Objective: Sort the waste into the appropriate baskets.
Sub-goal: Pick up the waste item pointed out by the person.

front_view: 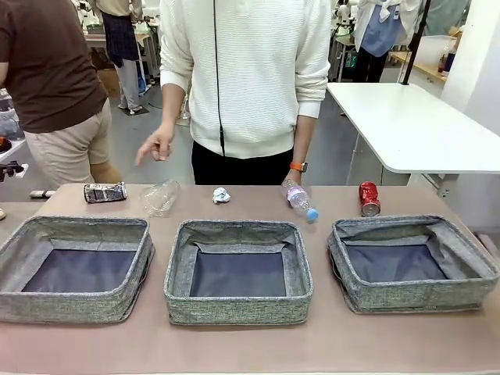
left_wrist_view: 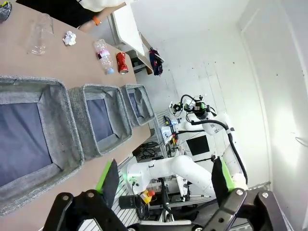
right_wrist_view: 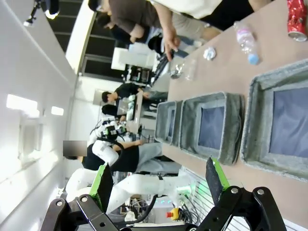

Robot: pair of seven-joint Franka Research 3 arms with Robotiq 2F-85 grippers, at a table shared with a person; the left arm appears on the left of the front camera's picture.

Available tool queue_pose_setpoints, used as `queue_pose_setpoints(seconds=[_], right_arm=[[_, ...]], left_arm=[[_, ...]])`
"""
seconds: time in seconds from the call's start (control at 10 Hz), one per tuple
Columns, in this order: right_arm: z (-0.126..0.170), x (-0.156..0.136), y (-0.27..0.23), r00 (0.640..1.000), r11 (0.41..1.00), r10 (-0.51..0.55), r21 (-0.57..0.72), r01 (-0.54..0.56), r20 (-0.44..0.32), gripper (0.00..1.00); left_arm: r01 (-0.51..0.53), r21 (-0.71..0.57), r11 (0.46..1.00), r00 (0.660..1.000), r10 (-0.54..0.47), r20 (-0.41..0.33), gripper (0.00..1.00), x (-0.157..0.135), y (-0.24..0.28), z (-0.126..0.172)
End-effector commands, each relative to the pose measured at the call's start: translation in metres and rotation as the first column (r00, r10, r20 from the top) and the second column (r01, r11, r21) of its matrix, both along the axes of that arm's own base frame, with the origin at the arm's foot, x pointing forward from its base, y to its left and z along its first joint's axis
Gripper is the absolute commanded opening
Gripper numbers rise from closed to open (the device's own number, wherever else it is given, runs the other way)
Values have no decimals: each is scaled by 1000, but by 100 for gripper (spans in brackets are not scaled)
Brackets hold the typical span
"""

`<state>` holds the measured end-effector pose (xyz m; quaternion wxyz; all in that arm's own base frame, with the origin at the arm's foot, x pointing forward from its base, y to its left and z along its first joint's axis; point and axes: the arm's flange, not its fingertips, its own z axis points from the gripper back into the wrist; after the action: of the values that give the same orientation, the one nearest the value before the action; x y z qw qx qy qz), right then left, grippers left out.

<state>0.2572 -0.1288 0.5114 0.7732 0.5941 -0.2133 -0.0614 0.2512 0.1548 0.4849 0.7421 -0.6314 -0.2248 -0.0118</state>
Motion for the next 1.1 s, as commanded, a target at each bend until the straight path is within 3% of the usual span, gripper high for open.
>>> queue_pose_setpoints(seconds=[0.0,0.6,0.7,0.8,0.9,1.0], right_arm=[[3,5,1,999,1000,5,8,-5,35,100],[3,5,1,999,1000,5,8,-5,35,100],[3,5,1,999,1000,5,8,-5,35,100],[3,5,1,999,1000,5,8,-5,35,100],[3,5,1,999,1000,5,8,-5,35,100],[3,5,1,999,1000,5,8,-5,35,100]], left_arm=[[5,-7,1000,1000,-5,30,100,2,1,2],[5,-7,1000,1000,-5,30,100,2,1,2],[-1,1,1000,1000,1,2,100,1,0,0],[-18,313,950,999,5,43,100,23,-17,5],[-25,530,847,991,-51,127,100,53,-34,10],[-1,685,728,963,-183,196,100,85,-46,14]])
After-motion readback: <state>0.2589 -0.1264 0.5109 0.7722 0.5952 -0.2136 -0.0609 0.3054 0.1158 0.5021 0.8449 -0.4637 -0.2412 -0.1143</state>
